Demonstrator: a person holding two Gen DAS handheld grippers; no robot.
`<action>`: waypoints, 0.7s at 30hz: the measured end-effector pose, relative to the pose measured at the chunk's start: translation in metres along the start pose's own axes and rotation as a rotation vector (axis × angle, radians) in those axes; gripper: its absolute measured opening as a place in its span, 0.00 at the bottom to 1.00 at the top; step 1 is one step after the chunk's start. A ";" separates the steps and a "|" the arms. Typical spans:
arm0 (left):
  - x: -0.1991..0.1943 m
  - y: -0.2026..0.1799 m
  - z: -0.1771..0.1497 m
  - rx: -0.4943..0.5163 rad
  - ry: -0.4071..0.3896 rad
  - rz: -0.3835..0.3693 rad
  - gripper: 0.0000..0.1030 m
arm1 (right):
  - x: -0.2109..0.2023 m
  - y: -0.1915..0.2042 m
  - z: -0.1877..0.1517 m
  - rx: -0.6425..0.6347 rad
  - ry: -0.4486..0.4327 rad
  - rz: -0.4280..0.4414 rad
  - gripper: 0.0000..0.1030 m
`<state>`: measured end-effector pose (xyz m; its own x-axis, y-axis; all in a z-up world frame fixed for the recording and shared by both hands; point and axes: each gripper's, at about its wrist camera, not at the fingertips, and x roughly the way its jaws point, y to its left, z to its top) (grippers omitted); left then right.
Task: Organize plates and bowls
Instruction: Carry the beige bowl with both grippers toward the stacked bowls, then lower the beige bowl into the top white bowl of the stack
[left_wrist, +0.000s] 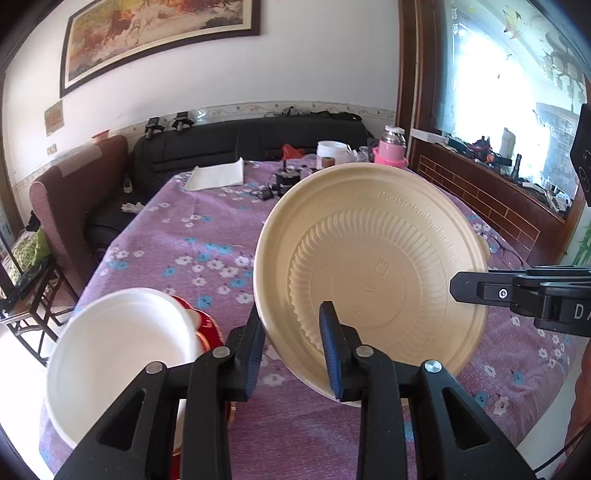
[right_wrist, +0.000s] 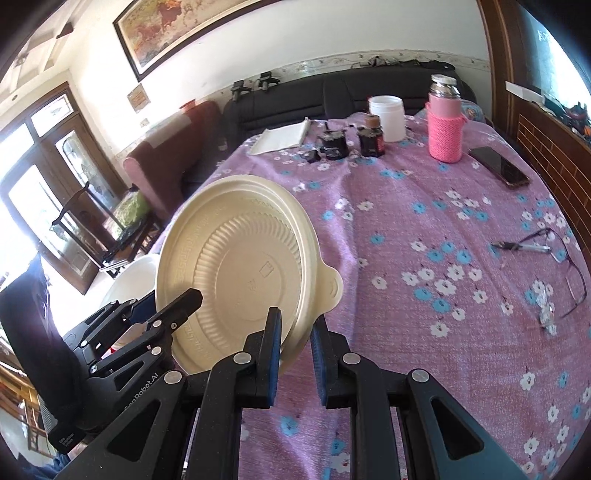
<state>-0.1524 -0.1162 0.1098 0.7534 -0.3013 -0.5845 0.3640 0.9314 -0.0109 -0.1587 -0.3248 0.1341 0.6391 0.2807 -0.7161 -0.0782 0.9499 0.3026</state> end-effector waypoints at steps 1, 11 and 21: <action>-0.003 0.004 0.002 -0.006 -0.007 0.006 0.28 | 0.000 0.004 0.002 -0.008 -0.001 0.007 0.17; -0.042 0.059 0.010 -0.075 -0.067 0.108 0.28 | 0.010 0.060 0.029 -0.093 0.020 0.117 0.19; -0.066 0.109 -0.004 -0.142 -0.068 0.200 0.28 | 0.042 0.111 0.036 -0.138 0.099 0.231 0.19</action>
<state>-0.1647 0.0060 0.1437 0.8397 -0.1167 -0.5303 0.1270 0.9918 -0.0172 -0.1135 -0.2125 0.1601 0.5149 0.4976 -0.6981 -0.3209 0.8670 0.3813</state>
